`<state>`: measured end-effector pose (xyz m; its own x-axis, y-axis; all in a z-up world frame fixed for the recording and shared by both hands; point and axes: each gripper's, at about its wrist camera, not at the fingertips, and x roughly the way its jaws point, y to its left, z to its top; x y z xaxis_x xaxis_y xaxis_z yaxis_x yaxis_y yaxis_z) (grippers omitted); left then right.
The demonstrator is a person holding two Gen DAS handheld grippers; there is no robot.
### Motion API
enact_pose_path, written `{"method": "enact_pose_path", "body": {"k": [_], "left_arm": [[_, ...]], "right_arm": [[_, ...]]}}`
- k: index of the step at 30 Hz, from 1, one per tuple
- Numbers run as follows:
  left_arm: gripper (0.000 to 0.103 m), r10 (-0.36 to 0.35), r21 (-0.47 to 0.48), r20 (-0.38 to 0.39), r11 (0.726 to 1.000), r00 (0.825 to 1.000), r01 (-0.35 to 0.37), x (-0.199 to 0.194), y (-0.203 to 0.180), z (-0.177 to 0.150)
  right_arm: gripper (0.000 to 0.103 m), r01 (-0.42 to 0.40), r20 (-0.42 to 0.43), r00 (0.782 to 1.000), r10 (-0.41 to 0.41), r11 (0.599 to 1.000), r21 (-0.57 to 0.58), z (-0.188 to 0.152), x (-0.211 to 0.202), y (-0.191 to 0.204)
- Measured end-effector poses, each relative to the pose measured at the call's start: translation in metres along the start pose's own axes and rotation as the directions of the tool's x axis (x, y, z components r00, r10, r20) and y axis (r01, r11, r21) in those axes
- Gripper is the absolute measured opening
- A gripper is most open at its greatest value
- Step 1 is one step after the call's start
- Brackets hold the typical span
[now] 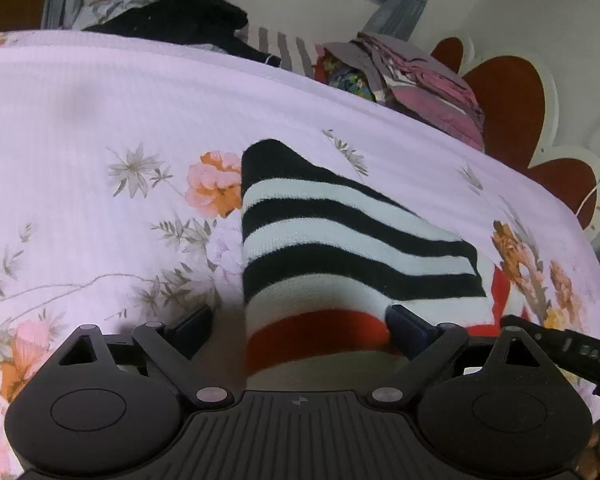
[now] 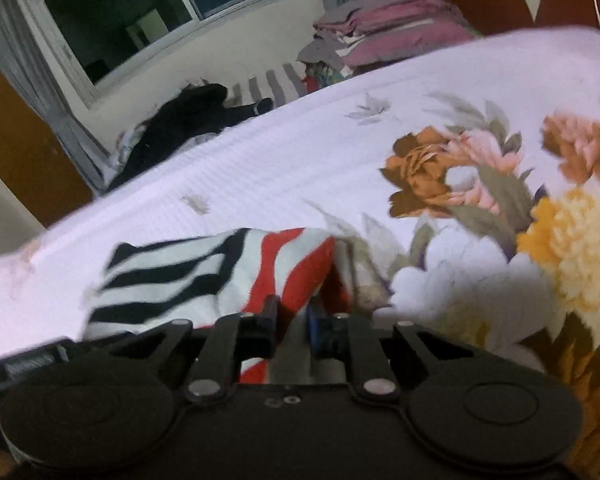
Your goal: Fold small clothes
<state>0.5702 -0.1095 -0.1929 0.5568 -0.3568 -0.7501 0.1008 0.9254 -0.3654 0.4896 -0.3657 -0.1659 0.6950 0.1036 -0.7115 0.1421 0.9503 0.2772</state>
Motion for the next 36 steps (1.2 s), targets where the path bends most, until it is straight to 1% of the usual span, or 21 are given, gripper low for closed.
{"method": "enact_pose_path", "body": {"k": [2, 5, 7, 9, 11, 13, 17, 20, 23, 27, 30, 33, 36], "left_arm": [[0.094, 0.005, 0.013, 0.002, 1.000, 1.000, -0.005, 0.001, -0.003, 0.000], [0.094, 0.017, 0.016, -0.008, 1.000, 1.000, -0.017, -0.001, -0.005, 0.003], [0.094, 0.029, 0.024, -0.006, 0.999, 1.000, -0.029, -0.005, -0.007, 0.004], [0.094, 0.043, 0.040, 0.004, 0.998, 0.999, -0.043, -0.011, -0.010, 0.003], [0.094, 0.045, 0.046, 0.004, 0.998, 0.999, -0.045, -0.016, -0.011, 0.003], [0.094, 0.056, 0.055, 0.008, 0.997, 0.998, -0.056, -0.023, -0.013, 0.001], [0.094, 0.060, 0.081, 0.015, 0.995, 0.998, -0.061, -0.037, -0.017, -0.006], [0.094, 0.059, 0.095, 0.015, 0.994, 0.998, -0.061, -0.046, -0.018, -0.014], [0.094, 0.056, 0.088, 0.004, 0.995, 0.998, -0.056, -0.050, -0.017, -0.022], [0.094, 0.063, 0.092, -0.002, 0.994, 0.998, -0.063, -0.052, -0.017, -0.030], [0.094, 0.067, 0.090, -0.001, 0.994, 0.998, -0.067, -0.057, -0.018, -0.031], [0.094, 0.053, 0.106, 0.005, 0.993, 0.999, -0.053, -0.068, -0.022, -0.035], [0.094, 0.042, 0.125, 0.003, 0.991, 0.999, -0.042, -0.078, -0.025, -0.043]], "right_arm": [[0.015, 0.023, -0.001, 1.000, -0.023, 1.000, -0.014, 0.001, 0.006, -0.003], [0.018, 0.027, -0.004, 1.000, -0.027, 1.000, -0.013, 0.004, 0.002, -0.003], [0.024, 0.034, 0.013, 0.999, -0.034, 0.999, -0.024, 0.005, -0.005, 0.000], [0.026, 0.021, 0.042, 0.999, -0.020, 0.999, -0.028, 0.006, -0.016, 0.003], [0.026, 0.013, 0.070, 0.998, -0.009, 0.998, -0.054, 0.004, -0.028, 0.009], [0.027, -0.009, 0.078, 0.997, 0.015, 0.997, -0.082, 0.001, -0.039, 0.016], [0.027, -0.006, 0.097, 0.995, 0.023, 0.985, -0.170, -0.010, -0.057, 0.028], [0.027, -0.003, 0.090, 0.996, 0.021, 0.981, -0.193, -0.021, -0.064, 0.029], [0.027, 0.027, 0.065, 0.998, -0.012, 0.975, -0.222, -0.033, -0.060, 0.026], [0.028, 0.043, 0.045, 0.998, -0.034, 0.978, -0.205, -0.040, -0.054, 0.016], [0.028, 0.036, 0.044, 0.999, -0.028, 0.982, -0.183, -0.040, -0.059, 0.015], [0.027, 0.028, 0.060, 0.998, -0.016, 0.978, -0.205, -0.043, -0.073, 0.019], [0.028, 0.008, 0.056, 0.998, 0.004, 0.979, -0.206, -0.049, -0.086, 0.018]]}}
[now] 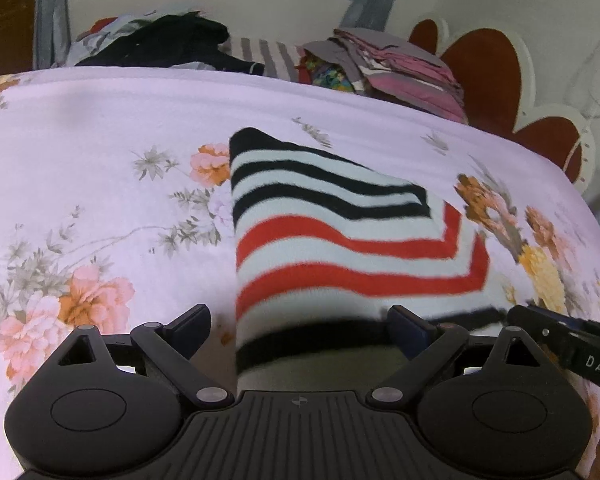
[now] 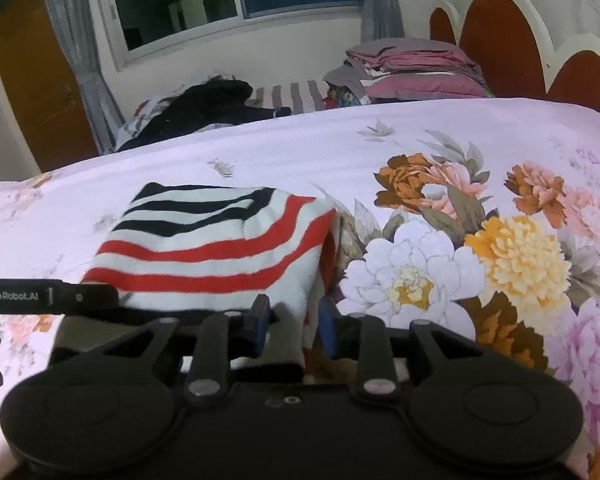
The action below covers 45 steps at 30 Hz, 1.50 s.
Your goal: Fold small clothes
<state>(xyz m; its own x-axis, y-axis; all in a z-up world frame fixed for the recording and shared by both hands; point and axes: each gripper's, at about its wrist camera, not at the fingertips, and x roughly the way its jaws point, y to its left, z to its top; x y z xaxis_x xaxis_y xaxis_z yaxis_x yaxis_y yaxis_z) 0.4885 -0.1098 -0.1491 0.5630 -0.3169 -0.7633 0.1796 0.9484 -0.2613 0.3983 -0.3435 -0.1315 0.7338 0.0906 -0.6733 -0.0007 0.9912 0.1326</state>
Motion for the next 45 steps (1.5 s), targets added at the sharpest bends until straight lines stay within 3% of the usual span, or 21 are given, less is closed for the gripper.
{"method": "enact_pose_path", "body": {"k": [14, 23, 26, 28, 35, 41, 45], "left_arm": [[0.094, -0.035, -0.028, -0.084, 0.999, 0.996, 0.032, -0.008, 0.010, -0.051], [0.094, -0.068, -0.021, -0.096, 0.998, 0.993, 0.066, -0.006, 0.017, -0.056], [0.094, -0.073, -0.068, -0.108, 0.996, 0.992, 0.065, -0.010, 0.020, -0.048], [0.094, -0.081, -0.106, -0.105, 0.992, 0.991, 0.069, -0.012, 0.022, -0.042], [0.094, -0.106, -0.152, -0.076, 0.984, 0.991, 0.094, 0.004, 0.024, -0.010], [0.099, -0.149, -0.227, -0.116, 0.966, 0.982, 0.120, 0.039, 0.028, 0.002], [0.102, -0.145, -0.174, -0.110, 0.977, 0.983, 0.125, 0.048, 0.018, 0.004]], "right_arm": [[0.029, -0.013, -0.062, 0.998, 0.013, 1.000, 0.000, -0.042, -0.023, -0.008], [0.031, -0.075, -0.144, 0.985, 0.094, 0.988, 0.133, -0.055, -0.015, -0.028], [0.037, -0.099, -0.124, 0.986, 0.115, 0.987, 0.129, -0.047, -0.021, -0.029], [0.054, -0.112, -0.102, 0.986, 0.129, 0.981, 0.156, -0.040, -0.023, -0.032], [0.064, -0.169, -0.077, 0.978, 0.196, 0.948, 0.270, -0.007, 0.008, -0.047], [0.067, -0.206, -0.115, 0.959, 0.259, 0.916, 0.345, 0.007, 0.057, -0.049], [0.071, -0.236, -0.132, 0.946, 0.296, 0.908, 0.346, 0.005, 0.080, -0.045]]}}
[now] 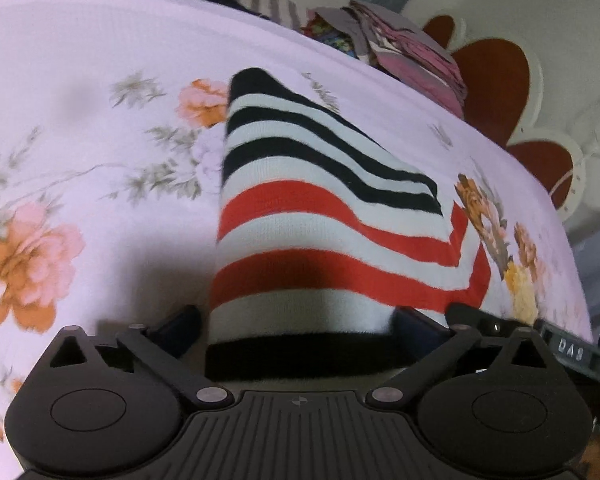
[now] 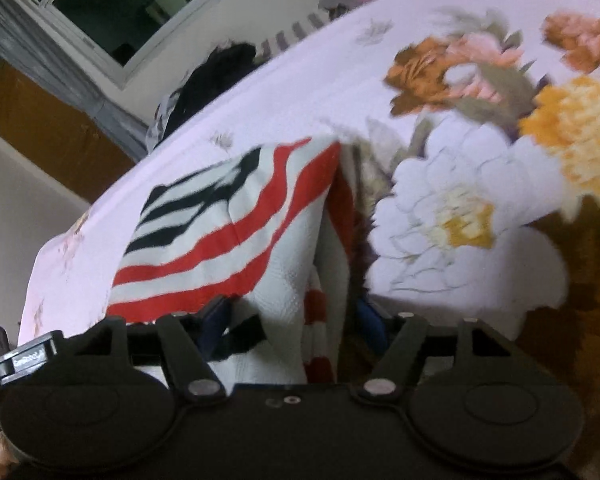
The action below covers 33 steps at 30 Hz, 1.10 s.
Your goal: Fold small clothes
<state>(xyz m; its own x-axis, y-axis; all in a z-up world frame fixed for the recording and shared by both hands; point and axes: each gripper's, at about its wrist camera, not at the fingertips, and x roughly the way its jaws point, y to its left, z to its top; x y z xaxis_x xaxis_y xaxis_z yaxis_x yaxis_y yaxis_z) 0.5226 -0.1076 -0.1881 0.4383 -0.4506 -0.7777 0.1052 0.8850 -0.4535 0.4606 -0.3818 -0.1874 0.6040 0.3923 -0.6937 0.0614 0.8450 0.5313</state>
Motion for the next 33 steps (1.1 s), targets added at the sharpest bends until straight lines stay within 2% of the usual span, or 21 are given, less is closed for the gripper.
{"method": "enact_pose_path", "body": {"k": [2, 4, 8, 10, 13, 16, 19, 27, 33], "left_arm": [[0.102, -0.002, 0.025, 0.002, 1.000, 1.000, 0.002, 0.004, -0.003, 0.001], [0.101, -0.004, 0.032, 0.004, 0.999, 1.000, 0.004, 0.005, -0.006, 0.002], [0.089, 0.016, 0.056, 0.014, 0.998, 1.000, -0.016, 0.003, -0.013, 0.002], [0.080, 0.023, 0.059, 0.023, 0.998, 0.999, -0.025, 0.000, -0.013, 0.002], [0.069, 0.034, 0.077, 0.047, 0.996, 0.998, -0.037, -0.008, -0.017, 0.001], [0.060, 0.039, 0.093, 0.063, 0.995, 0.997, -0.045, -0.017, -0.019, 0.001], [0.056, 0.046, 0.116, 0.080, 0.992, 0.996, -0.055, -0.026, -0.023, 0.001], [0.055, 0.052, 0.117, 0.128, 0.991, 0.990, -0.068, -0.064, -0.023, -0.003], [0.055, 0.076, 0.089, 0.179, 0.992, 0.981, -0.093, -0.118, 0.016, 0.004]], "right_arm": [[0.072, -0.007, 0.001, 1.000, 0.007, 1.000, -0.017, 0.000, 0.004, 0.004], [0.066, -0.008, 0.003, 1.000, 0.008, 1.000, -0.029, 0.000, 0.008, 0.009], [0.053, 0.005, 0.006, 1.000, -0.004, 0.998, -0.062, -0.001, 0.009, 0.014], [0.042, -0.001, 0.006, 1.000, 0.002, 0.997, -0.072, 0.000, 0.006, 0.015], [0.036, -0.009, 0.018, 1.000, 0.011, 0.997, -0.080, 0.002, 0.002, 0.020], [0.034, -0.031, 0.035, 0.999, 0.034, 0.997, -0.070, 0.001, -0.005, 0.023], [0.032, -0.059, 0.050, 0.997, 0.062, 0.996, -0.066, 0.000, -0.012, 0.028], [0.031, -0.141, 0.072, 0.986, 0.148, 0.986, -0.090, 0.001, -0.029, 0.054], [0.031, -0.204, 0.070, 0.975, 0.213, 0.972, -0.120, -0.008, -0.025, 0.104]]}}
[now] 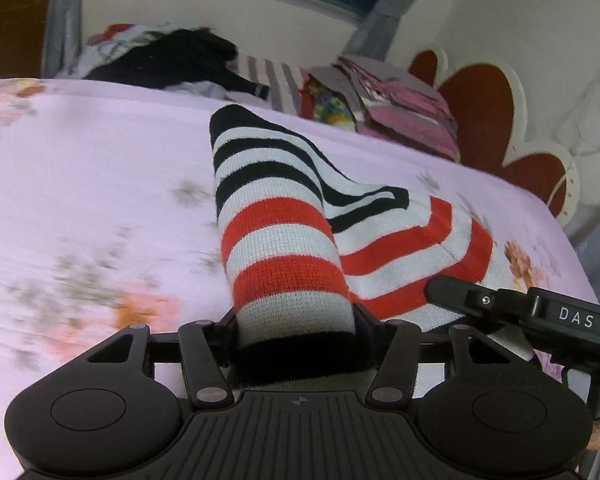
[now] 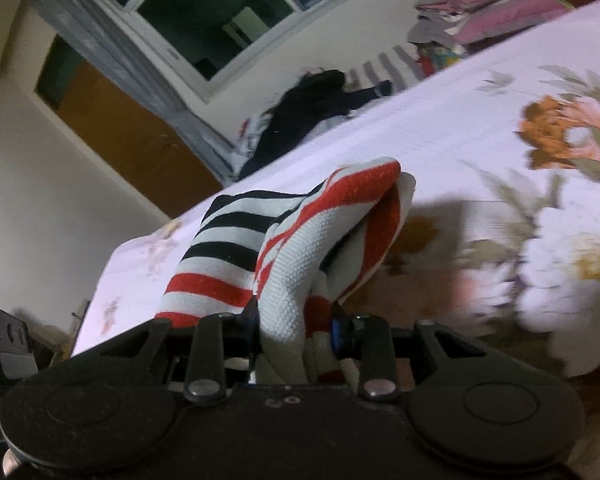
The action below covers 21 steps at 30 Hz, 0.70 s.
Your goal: Fold small clothes
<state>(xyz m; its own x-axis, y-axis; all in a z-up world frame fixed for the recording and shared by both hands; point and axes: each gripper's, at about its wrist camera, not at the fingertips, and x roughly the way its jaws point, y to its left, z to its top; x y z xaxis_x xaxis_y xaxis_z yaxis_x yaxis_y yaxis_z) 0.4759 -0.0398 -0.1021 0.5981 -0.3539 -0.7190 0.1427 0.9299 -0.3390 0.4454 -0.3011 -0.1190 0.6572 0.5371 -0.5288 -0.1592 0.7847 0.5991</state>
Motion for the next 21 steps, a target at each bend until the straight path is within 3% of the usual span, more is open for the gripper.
{"method": "enact_pose_path", "body": {"k": [5, 15, 21], "left_arm": [[0.055, 0.024, -0.022, 0.039, 0.999, 0.999, -0.023, -0.038, 0.072, 0.007], [0.055, 0.054, -0.013, 0.077, 0.999, 0.996, -0.053, -0.086, 0.262, 0.035], [0.048, 0.092, -0.002, 0.085, 0.996, 0.992, -0.092, -0.080, 0.338, 0.040]], "right_arm": [[0.031, -0.047, -0.014, 0.999, 0.046, 0.999, -0.028, -0.013, 0.037, 0.061], [0.031, -0.063, -0.016, 0.998, 0.063, 0.998, -0.002, -0.070, 0.155, 0.190], [0.031, -0.008, -0.060, 0.998, 0.008, 1.000, -0.006, -0.092, 0.225, 0.216]]}}
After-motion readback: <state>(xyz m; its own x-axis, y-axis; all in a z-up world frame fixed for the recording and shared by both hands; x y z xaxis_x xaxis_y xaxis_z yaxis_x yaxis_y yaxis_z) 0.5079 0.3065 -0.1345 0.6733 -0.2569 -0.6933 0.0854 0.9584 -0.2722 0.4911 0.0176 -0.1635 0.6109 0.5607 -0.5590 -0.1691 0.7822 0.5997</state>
